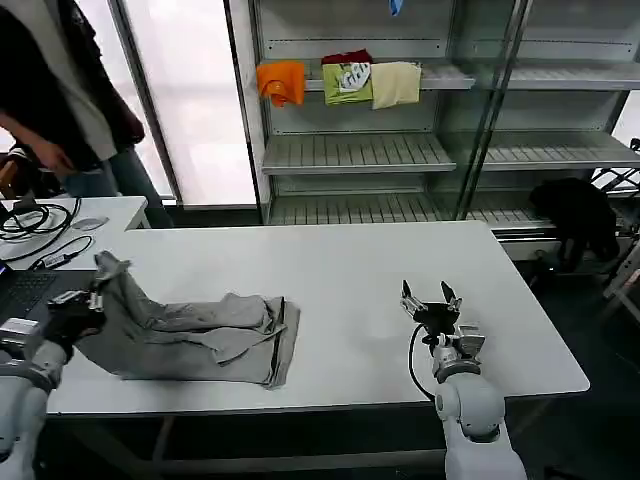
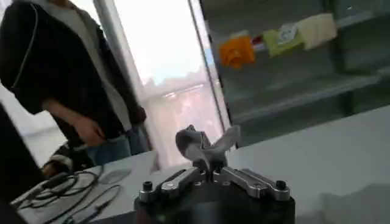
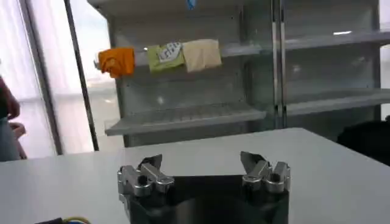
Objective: Fold and organize the clothes.
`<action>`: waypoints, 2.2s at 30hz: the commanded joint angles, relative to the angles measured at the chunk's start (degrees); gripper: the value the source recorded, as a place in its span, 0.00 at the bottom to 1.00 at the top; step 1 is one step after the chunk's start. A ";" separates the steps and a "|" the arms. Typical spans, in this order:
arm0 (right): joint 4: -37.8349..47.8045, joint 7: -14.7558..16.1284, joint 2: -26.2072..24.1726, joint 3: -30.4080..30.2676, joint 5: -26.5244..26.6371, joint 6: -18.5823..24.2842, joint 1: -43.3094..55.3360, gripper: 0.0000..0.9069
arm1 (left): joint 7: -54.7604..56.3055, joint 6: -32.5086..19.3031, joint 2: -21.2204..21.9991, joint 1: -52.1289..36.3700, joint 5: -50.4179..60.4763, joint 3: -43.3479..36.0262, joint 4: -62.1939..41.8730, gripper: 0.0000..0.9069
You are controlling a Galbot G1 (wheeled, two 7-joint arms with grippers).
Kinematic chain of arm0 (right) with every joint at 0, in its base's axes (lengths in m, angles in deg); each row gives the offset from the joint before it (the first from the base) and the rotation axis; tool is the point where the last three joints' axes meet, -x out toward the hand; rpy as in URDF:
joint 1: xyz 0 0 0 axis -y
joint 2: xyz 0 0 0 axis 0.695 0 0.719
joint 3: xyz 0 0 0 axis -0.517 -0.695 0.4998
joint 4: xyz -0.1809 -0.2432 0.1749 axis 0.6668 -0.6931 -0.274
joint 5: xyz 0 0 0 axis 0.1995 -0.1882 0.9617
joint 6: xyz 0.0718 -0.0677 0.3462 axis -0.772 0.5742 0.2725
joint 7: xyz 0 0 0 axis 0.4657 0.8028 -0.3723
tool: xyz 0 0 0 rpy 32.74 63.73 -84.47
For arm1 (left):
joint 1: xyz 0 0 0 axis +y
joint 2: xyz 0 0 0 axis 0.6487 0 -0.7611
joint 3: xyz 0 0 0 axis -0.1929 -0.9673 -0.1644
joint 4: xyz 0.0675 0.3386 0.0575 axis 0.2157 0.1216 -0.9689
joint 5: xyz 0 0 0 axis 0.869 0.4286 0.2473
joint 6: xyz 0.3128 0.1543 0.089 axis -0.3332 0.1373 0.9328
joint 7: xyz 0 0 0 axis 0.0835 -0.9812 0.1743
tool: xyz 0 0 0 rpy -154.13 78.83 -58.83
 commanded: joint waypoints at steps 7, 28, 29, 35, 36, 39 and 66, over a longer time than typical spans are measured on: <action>0.97 0.08 0.20 0.15 -0.89 0.30 -0.69 1.00 | 2.63 2.38 7.13 -1.44 1.82 -19.59 7.10 0.01; 1.71 0.25 0.24 0.55 -1.98 0.69 -0.78 1.00 | 4.04 2.29 10.75 -2.54 6.36 -26.56 4.13 1.00; 1.73 0.29 0.27 0.54 -2.01 0.75 -0.81 1.00 | 4.24 2.26 10.87 -2.69 6.10 -26.73 4.28 1.00; 1.38 1.20 0.35 0.42 -2.08 1.26 -1.16 1.00 | 6.46 2.29 11.64 -3.12 2.76 -28.50 7.12 1.00; 1.18 1.56 0.34 0.38 -1.99 1.45 -1.26 1.00 | 6.64 2.32 11.73 -3.12 2.53 -28.72 7.64 1.00; -0.32 3.27 0.34 -0.09 -0.32 2.33 -2.08 1.00 | 7.12 2.31 12.08 -3.08 1.98 -29.22 8.92 1.00; -9.77 9.21 0.60 -13.16 -3.21 5.12 -8.75 1.00 | 3.56 -2.63 5.97 4.04 -8.28 -0.48 -8.93 1.00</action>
